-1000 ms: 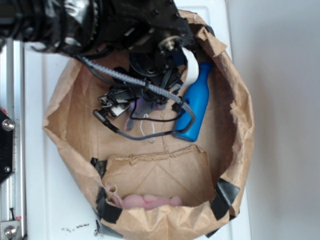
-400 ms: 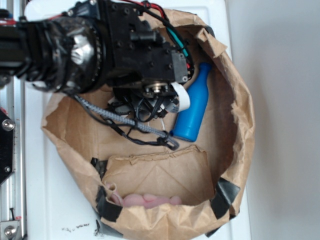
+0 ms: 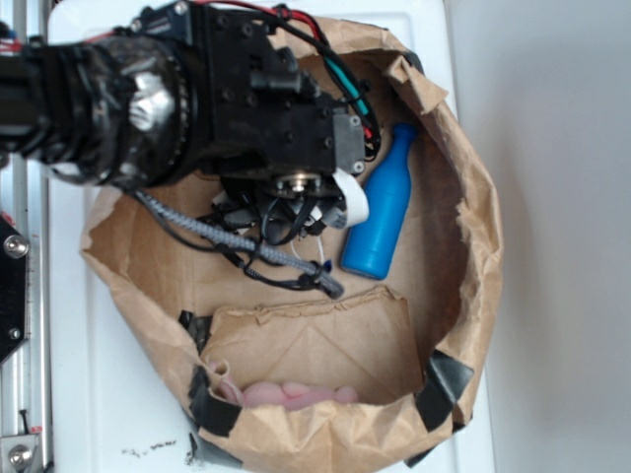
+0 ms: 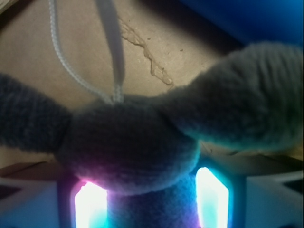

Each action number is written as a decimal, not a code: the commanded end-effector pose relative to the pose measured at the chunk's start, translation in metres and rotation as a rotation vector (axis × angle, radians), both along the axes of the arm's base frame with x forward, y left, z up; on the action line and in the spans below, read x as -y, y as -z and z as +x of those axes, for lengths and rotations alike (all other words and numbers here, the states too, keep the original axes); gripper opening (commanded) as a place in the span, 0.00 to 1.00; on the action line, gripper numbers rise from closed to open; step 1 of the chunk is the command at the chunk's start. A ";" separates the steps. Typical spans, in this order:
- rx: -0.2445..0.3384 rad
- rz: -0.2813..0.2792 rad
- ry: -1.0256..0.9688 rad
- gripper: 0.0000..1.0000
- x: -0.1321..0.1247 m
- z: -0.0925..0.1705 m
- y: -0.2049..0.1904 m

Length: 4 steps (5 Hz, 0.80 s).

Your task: Grab the gray animal.

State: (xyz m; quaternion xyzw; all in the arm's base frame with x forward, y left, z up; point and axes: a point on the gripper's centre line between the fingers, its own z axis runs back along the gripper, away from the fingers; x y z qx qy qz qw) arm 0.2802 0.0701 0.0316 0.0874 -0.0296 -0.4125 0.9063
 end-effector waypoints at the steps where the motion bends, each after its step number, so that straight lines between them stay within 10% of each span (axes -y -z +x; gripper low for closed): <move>1: -0.107 -0.096 -0.218 0.00 0.004 0.003 -0.048; 4: -0.199 -0.088 -0.578 0.00 0.003 -0.002 -0.141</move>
